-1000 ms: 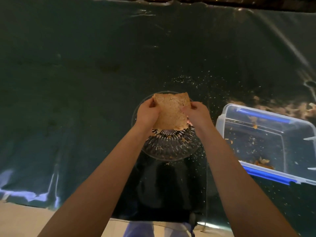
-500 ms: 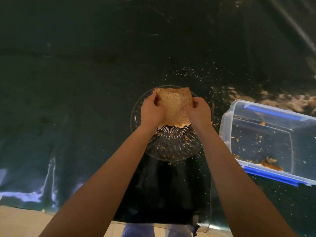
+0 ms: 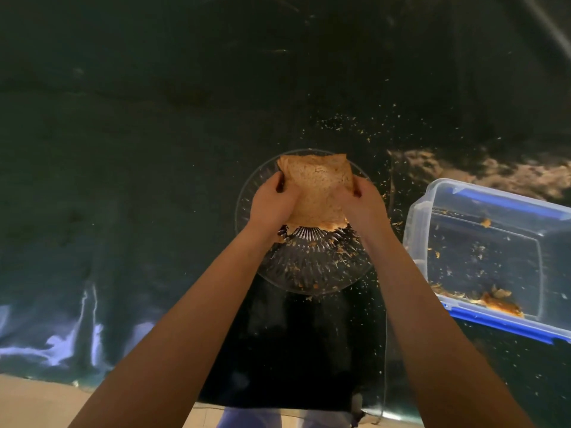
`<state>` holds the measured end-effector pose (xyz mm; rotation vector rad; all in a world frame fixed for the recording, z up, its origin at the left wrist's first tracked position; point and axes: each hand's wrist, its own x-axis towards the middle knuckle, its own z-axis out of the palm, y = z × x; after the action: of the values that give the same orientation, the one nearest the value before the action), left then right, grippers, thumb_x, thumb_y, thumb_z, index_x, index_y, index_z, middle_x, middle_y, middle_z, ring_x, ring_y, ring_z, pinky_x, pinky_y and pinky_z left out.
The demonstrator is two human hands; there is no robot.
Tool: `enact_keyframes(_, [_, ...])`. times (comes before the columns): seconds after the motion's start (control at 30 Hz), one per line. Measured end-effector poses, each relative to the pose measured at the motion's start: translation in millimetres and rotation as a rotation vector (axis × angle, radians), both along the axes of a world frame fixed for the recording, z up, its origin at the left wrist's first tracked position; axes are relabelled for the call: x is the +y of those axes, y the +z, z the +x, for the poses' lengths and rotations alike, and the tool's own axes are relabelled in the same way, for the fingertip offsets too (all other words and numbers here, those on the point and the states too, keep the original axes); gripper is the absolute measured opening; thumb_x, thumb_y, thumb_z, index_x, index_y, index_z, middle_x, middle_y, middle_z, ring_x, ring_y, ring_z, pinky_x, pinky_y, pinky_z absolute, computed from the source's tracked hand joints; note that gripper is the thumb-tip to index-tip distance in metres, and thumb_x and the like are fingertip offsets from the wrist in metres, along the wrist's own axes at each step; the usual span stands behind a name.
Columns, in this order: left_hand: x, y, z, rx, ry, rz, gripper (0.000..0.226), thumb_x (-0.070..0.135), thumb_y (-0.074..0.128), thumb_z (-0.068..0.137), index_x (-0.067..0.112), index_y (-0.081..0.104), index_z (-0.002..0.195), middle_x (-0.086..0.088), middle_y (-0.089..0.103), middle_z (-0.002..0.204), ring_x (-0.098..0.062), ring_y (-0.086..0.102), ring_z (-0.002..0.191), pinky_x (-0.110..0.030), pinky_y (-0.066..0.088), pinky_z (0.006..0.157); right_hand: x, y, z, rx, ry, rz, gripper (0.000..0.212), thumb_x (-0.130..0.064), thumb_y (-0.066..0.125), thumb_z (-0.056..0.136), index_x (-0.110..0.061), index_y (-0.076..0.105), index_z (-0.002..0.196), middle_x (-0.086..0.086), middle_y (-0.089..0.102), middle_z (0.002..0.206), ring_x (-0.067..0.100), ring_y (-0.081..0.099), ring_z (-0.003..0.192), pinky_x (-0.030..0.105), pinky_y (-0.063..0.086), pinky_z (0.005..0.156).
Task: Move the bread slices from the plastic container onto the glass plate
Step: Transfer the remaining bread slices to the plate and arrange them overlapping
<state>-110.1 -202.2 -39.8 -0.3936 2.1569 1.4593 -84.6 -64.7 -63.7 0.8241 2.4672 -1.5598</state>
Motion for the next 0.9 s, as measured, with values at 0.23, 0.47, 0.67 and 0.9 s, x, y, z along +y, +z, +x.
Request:
enact_keyframes(0.23, [8.9,2.3,8.5,0.107,0.018,-0.065,0.059,0.009,0.049,0.088,0.014,0.036,0.146,-0.005,0.053,0.139,-0.022,0.052,0.124,-0.033,0.048,0.099,-14.6,-4.9,7.7,0.078,0.009,0.12,0.052,-0.034,0.059,0.082,-0.012,0.046,0.127,0.012,0.044,0.128,0.025,0.043,0.118,0.033,0.041,0.095])
enact_keyframes(0.47, [7.9,7.3,19.8,0.247,0.044,-0.091,0.052,0.004,0.051,0.087,0.016,0.047,0.138,0.011,0.061,0.109,-0.007,0.058,0.104,-0.012,0.047,0.079,-19.0,0.5,18.1,0.141,-0.041,0.138,0.051,-0.028,0.06,0.082,-0.01,0.047,0.128,0.01,0.046,0.121,0.021,0.045,0.113,0.027,0.038,0.091])
enact_keyframes(0.67, [-1.5,5.1,36.7,0.252,0.036,-0.11,0.053,0.008,0.054,0.086,0.021,0.047,0.137,0.017,0.055,0.109,0.002,0.053,0.093,-0.004,0.044,0.067,-25.4,-0.8,33.6,0.14,-0.036,0.136,0.047,-0.028,0.061,0.082,-0.012,0.049,0.124,-0.001,0.04,0.109,0.012,0.041,0.103,0.025,0.035,0.085])
enact_keyframes(0.9, [-1.7,-6.1,36.9,0.189,-0.006,-0.154,0.05,0.011,0.052,0.088,0.019,0.047,0.137,-0.001,0.058,0.13,-0.018,0.053,0.119,-0.03,0.047,0.094,-26.7,-7.0,36.2,0.087,-0.044,0.138,0.059,-0.025,0.06,0.083,-0.013,0.038,0.136,0.011,0.039,0.135,0.024,0.036,0.126,0.032,0.034,0.098])
